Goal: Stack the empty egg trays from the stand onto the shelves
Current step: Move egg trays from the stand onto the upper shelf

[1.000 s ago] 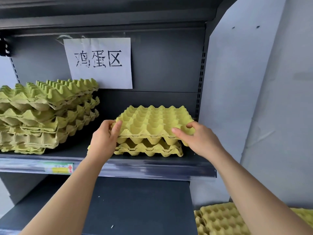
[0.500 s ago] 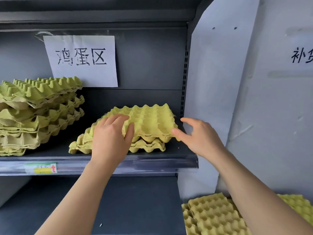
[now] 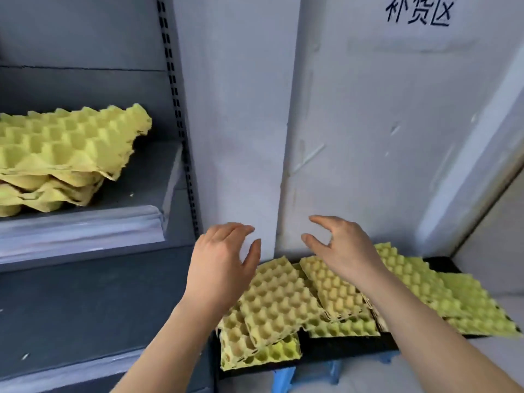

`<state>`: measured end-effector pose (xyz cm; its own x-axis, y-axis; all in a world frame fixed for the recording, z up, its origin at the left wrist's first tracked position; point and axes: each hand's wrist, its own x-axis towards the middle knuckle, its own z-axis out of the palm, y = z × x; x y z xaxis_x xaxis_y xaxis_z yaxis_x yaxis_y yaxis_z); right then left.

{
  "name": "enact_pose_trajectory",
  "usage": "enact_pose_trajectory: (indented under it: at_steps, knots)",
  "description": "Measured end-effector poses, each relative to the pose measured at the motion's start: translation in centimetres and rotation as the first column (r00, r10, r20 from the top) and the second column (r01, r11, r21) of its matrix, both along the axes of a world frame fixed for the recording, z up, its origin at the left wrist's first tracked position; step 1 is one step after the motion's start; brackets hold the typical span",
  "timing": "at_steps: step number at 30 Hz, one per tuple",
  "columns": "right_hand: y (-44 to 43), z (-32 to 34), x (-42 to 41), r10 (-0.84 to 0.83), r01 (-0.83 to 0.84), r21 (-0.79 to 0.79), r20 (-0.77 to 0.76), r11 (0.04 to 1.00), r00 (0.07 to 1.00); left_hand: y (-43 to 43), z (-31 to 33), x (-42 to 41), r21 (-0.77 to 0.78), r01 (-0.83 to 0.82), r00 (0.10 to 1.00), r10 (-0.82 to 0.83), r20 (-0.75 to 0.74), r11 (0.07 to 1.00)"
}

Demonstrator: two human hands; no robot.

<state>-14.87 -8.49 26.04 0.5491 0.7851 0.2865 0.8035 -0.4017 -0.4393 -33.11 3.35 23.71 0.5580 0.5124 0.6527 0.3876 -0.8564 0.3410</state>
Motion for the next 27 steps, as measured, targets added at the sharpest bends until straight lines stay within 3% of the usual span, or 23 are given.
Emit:
enact_pose_trajectory:
  at_steps: [7, 12, 20, 27]
  knots:
    - [-2.3, -9.8, 9.1, -0.014, 0.003, -0.165, -0.067, 0.986, 0.998, -1.8, -11.3, 8.5, -0.246, -0.08, 0.968, 0.016, -0.249, 0.966]
    - [-1.2, -17.2, 12.6, -0.001, -0.044, -0.276, -0.161, 0.96, 0.987, -0.9, -18.1, 10.9, -0.406, -0.218, 0.914, 0.041, -0.403, 0.888]
    - [3.3, -28.7, 17.3, -0.015, -0.113, -0.421, -0.289, 0.9, 0.957, 3.1, -28.9, 13.5, -0.634, -0.516, 0.776, 0.001, -0.63, 0.575]
    - [6.5, -38.3, 20.7, -0.113, -0.13, -0.53, -0.401, 0.838, 0.909, 5.6, -38.2, 14.5, -0.698, -0.625, 0.718, -0.094, -0.69, 0.35]
